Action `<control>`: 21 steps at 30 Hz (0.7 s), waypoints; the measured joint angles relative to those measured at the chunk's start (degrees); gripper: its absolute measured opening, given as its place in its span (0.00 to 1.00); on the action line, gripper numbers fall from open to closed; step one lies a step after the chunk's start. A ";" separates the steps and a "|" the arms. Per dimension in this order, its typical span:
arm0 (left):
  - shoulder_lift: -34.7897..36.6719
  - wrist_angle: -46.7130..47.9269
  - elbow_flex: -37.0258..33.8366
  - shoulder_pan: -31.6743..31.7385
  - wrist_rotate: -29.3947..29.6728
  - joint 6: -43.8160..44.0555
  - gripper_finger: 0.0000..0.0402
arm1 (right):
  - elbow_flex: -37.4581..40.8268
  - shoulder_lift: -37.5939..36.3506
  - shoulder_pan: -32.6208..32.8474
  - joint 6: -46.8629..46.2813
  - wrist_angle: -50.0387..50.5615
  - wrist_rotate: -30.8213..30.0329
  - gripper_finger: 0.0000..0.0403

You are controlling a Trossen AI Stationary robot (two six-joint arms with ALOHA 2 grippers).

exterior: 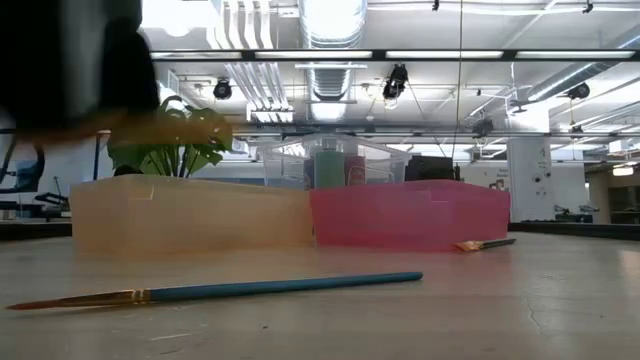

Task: Pick & Place Paint Supplies
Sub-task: Put the bottom blue paint brush into the yellow bin

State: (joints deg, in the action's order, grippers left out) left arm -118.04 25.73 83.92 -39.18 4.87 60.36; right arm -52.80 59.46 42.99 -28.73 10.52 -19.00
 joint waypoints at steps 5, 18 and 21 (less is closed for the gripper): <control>4.26 3.35 0.00 1.06 6.50 2.56 0.00 | 0.00 0.00 0.00 0.00 0.29 0.01 0.92; 13.12 21.13 0.04 11.18 15.31 2.15 0.00 | 0.00 -0.02 0.01 -0.61 0.96 -0.01 0.92; 14.49 26.05 0.04 14.20 15.29 0.76 0.00 | 0.00 -0.02 -0.01 -1.19 0.97 -0.01 0.92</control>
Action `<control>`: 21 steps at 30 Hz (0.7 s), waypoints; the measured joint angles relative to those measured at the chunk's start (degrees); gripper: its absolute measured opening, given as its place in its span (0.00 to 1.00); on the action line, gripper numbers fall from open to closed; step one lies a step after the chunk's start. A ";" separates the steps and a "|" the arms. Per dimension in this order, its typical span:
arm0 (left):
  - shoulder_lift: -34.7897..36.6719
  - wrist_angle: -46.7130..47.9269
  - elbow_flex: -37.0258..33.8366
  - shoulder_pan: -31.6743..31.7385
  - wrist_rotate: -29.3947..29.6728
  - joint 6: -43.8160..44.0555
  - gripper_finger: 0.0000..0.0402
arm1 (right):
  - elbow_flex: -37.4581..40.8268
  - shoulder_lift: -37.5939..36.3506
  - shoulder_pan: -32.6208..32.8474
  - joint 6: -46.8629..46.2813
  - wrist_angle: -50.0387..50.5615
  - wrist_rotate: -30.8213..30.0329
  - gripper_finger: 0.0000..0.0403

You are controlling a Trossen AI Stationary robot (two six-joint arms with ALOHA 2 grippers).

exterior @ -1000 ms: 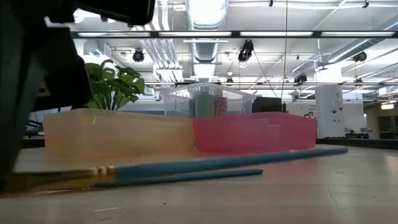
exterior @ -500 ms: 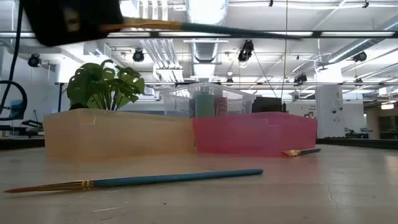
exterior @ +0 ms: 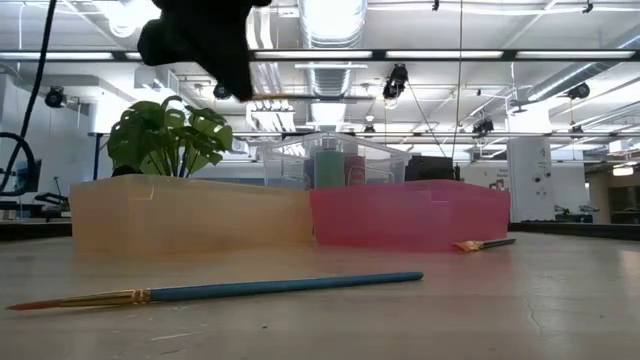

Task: Pick & Place Paint Supplies
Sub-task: Put the bottom blue paint brush into the yellow bin

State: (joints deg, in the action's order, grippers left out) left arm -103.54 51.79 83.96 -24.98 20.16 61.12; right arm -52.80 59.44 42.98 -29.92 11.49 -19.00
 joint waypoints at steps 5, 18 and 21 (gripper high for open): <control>2.21 10.55 0.00 4.01 -0.15 -2.11 0.00 | 0.00 -0.02 0.01 -1.52 0.29 0.00 0.92; 17.27 5.81 -20.63 7.10 -0.30 4.99 0.00 | 0.02 -0.02 0.02 -1.75 0.30 0.00 0.92; 20.48 2.16 -26.47 7.59 -1.61 6.56 0.00 | 0.02 -0.02 0.02 -1.90 0.32 0.00 0.92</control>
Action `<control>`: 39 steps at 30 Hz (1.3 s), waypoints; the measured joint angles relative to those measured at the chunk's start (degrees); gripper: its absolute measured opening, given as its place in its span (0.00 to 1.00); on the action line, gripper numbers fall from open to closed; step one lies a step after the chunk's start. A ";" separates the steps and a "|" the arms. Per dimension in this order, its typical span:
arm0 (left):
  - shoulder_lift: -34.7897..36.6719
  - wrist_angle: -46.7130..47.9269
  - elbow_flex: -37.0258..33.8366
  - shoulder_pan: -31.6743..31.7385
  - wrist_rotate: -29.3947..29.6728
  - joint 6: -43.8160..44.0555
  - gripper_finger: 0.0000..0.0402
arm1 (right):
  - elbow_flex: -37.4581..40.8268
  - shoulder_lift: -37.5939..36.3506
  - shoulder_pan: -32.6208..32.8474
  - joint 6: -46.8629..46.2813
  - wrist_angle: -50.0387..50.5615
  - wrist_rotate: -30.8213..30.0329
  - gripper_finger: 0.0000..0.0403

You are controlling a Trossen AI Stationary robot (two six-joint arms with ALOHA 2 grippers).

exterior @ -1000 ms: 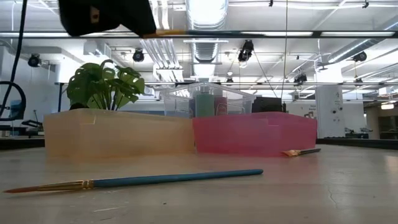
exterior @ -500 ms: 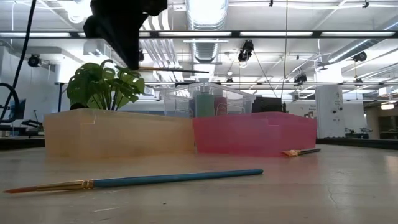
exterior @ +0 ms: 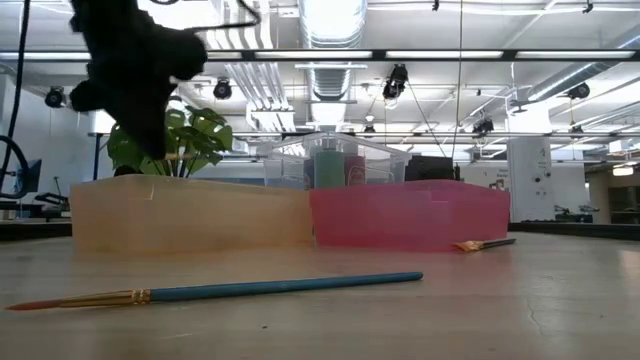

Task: Pick & Place Paint Supplies
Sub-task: Put the bottom blue paint brush into the yellow bin

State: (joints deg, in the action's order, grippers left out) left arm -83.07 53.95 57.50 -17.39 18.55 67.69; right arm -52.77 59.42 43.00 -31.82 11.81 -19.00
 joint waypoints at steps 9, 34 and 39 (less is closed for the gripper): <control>3.47 -11.61 -10.48 2.51 -2.74 2.43 0.00 | 0.00 0.00 -0.04 -1.21 -0.02 0.04 0.92; 3.43 -16.65 -14.08 4.04 -6.39 2.92 0.07 | 0.00 0.02 -0.15 -2.53 -0.04 -0.55 0.92; 3.43 -16.76 -14.08 4.04 -6.34 2.94 0.08 | 0.00 0.07 -0.15 -2.34 -0.04 -0.55 0.92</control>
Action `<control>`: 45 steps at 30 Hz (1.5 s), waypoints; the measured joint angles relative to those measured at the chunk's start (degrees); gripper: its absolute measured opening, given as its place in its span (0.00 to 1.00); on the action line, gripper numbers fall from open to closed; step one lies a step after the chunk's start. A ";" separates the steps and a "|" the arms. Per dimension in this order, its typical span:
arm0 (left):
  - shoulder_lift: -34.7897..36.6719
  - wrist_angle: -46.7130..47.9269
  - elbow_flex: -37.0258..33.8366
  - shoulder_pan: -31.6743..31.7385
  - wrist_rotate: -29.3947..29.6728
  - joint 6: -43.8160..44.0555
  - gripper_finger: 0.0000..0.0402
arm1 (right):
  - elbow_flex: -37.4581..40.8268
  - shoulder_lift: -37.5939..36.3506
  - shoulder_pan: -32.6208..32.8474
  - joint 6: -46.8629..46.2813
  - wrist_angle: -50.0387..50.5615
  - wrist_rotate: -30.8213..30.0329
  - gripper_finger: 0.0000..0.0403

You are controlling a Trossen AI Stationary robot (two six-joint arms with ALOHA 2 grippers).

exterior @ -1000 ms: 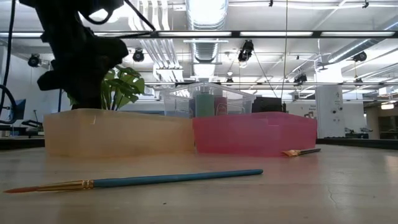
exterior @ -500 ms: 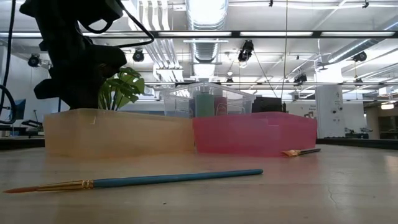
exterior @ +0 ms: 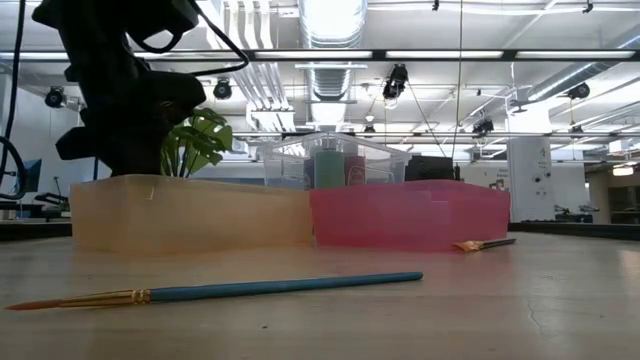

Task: Pick & Place Paint Supplies
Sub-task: Put the bottom blue paint brush into the yellow bin, then put the blue paint brush into the yellow bin

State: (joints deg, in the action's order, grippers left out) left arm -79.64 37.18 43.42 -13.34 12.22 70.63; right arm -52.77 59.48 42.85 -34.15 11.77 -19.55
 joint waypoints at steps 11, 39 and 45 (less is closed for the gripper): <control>0.00 -8.32 2.08 -0.43 0.62 -14.23 0.08 | 0.08 0.00 0.00 0.26 0.02 0.02 0.92; -29.73 -10.20 29.52 -25.94 -0.05 -18.05 0.08 | 0.97 -0.02 0.00 0.66 0.44 0.59 0.92; -33.14 -10.38 30.25 -25.94 -0.18 -16.32 0.08 | 2.09 -0.02 0.01 -1.27 0.32 1.88 0.92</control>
State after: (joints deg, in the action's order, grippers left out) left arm -112.78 26.80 73.67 -39.29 12.03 54.31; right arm -50.69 59.46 42.86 -35.42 12.09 -17.67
